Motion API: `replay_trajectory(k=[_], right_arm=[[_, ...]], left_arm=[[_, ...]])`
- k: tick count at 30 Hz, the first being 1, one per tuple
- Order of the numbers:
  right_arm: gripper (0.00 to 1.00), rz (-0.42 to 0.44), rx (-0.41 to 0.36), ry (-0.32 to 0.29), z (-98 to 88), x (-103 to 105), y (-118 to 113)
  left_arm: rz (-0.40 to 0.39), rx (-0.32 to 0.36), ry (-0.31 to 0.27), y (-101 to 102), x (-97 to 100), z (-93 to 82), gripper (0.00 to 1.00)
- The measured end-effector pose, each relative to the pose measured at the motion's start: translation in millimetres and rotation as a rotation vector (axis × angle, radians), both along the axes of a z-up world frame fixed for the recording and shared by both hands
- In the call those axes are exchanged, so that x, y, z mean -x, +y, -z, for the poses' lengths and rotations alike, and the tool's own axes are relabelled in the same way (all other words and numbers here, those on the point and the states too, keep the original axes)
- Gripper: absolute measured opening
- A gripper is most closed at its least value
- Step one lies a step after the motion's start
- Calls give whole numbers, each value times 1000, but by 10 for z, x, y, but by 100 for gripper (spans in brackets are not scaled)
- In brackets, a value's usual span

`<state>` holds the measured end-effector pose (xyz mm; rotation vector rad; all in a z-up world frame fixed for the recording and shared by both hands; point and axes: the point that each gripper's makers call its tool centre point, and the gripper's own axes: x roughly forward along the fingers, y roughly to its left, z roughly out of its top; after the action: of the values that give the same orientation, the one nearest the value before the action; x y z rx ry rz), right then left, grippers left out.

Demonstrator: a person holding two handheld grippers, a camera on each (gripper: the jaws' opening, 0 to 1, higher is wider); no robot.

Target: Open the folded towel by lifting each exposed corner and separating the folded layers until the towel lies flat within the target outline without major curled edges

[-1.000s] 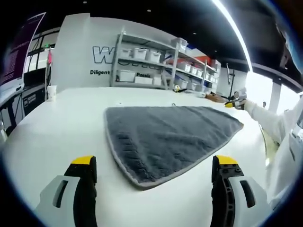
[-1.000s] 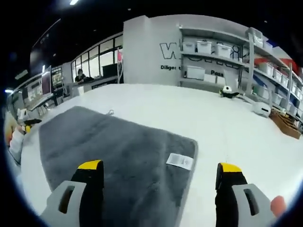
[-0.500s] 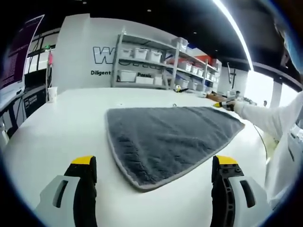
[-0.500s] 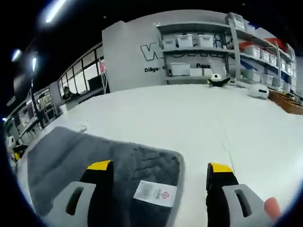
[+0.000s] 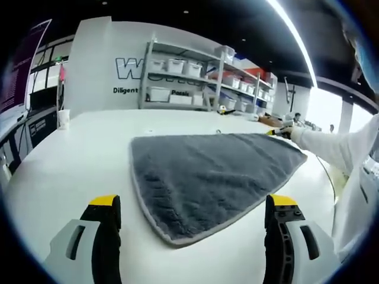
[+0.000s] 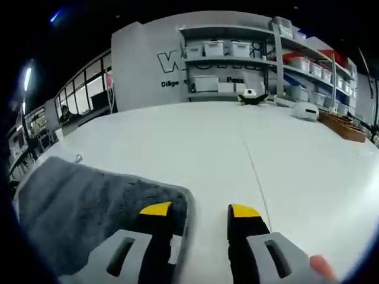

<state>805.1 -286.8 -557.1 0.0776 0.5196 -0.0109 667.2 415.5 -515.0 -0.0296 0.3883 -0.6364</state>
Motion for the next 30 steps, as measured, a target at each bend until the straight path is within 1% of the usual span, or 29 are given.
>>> replay_trajectory(k=[2,4,7,8,10,13,17,18,20,22,26,28,30], right_arm=[[23,-7,3,5,9,-42,-37],[16,-7,12,8,29,-41,-44],[11,-6,6,12,51,-62,-56],[9,-9,-1,11,39,-98,-67],[1,-18,-5,9,34,-117,-58],[0,-21,9,6,20,-161,-93],[0,-22,22,6,18,-161,-84],[0,-26,21,-2,14,-151,-56],[0,-43,5,-25,-43,-191,-72],[0,-62,1,-45,-62,-183,-18],[24,-86,2,-64,-104,-171,28],[31,-106,0,-86,-152,-140,65],[35,-128,-6,-109,-200,-32,144]], left_arm=[[0,-2,0,-8,-6,-3,99],[1,-4,1,-6,-14,-5,99],[0,-6,3,-9,-14,2,99],[0,-7,5,-14,-12,7,99],[0,-9,8,-19,-12,13,99],[-1,-10,9,-22,-19,12,99],[-1,-12,10,-29,-28,4,99],[-1,-12,10,-31,-31,1,99],[-1,-14,10,-34,-38,-4,99],[0,-13,11,-39,-44,-8,99],[6,-14,10,-62,-69,-14,99],[13,-10,9,-85,-70,-18,99],[21,-8,7,-100,-68,-22,99]])
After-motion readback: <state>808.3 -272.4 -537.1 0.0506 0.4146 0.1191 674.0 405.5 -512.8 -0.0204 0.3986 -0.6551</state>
